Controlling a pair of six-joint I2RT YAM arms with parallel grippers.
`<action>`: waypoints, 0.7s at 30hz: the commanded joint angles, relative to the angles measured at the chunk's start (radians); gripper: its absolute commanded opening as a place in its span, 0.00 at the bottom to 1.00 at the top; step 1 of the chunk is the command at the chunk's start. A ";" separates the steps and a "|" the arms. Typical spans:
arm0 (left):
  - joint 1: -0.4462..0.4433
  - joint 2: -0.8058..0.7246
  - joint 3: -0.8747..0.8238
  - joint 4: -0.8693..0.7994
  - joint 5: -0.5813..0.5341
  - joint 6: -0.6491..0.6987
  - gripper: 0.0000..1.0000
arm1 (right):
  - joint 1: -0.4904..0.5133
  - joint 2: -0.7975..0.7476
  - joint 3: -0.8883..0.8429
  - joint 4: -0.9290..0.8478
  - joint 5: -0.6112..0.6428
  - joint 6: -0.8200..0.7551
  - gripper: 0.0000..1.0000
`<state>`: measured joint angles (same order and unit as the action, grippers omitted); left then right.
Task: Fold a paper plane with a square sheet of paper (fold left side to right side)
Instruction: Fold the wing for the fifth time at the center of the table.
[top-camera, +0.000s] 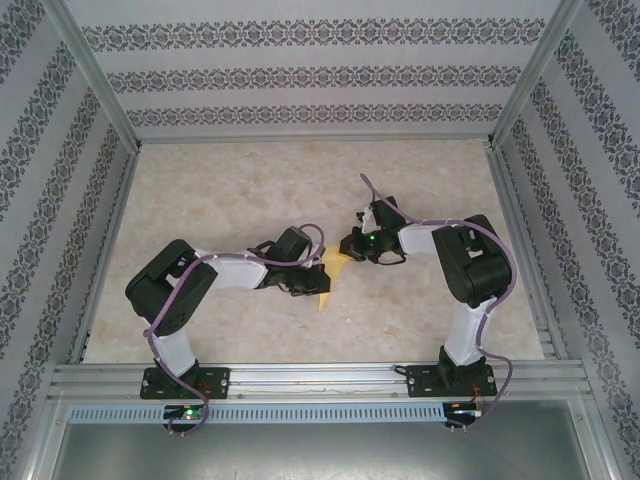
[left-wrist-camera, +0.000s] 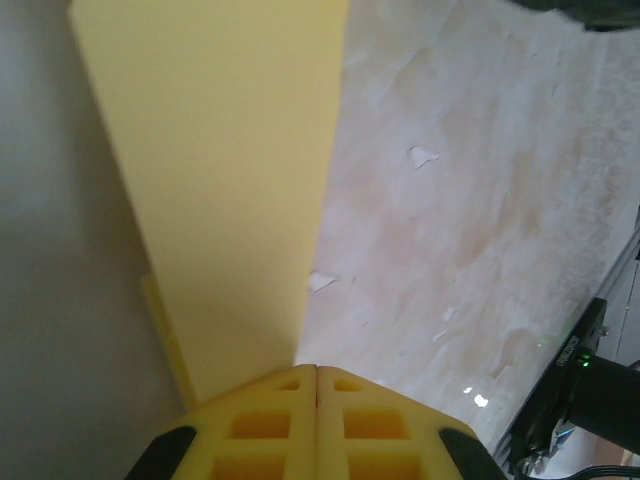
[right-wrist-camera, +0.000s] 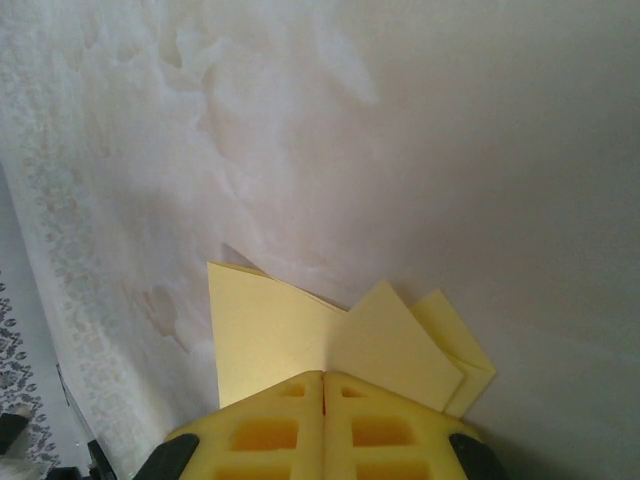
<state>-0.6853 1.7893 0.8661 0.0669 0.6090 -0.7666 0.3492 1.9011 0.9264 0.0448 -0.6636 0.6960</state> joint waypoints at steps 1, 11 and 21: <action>0.004 0.027 0.056 -0.042 -0.001 0.018 0.01 | -0.002 0.041 -0.017 -0.043 0.051 -0.042 0.00; 0.009 0.111 0.118 -0.074 -0.003 0.052 0.01 | -0.004 0.039 -0.017 -0.072 0.068 -0.065 0.00; -0.006 0.043 -0.042 0.016 0.041 -0.005 0.01 | -0.023 0.047 -0.002 -0.121 0.083 -0.096 0.00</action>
<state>-0.6853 1.8553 0.8814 0.1165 0.6209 -0.7486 0.3428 1.9011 0.9321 0.0242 -0.6640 0.6426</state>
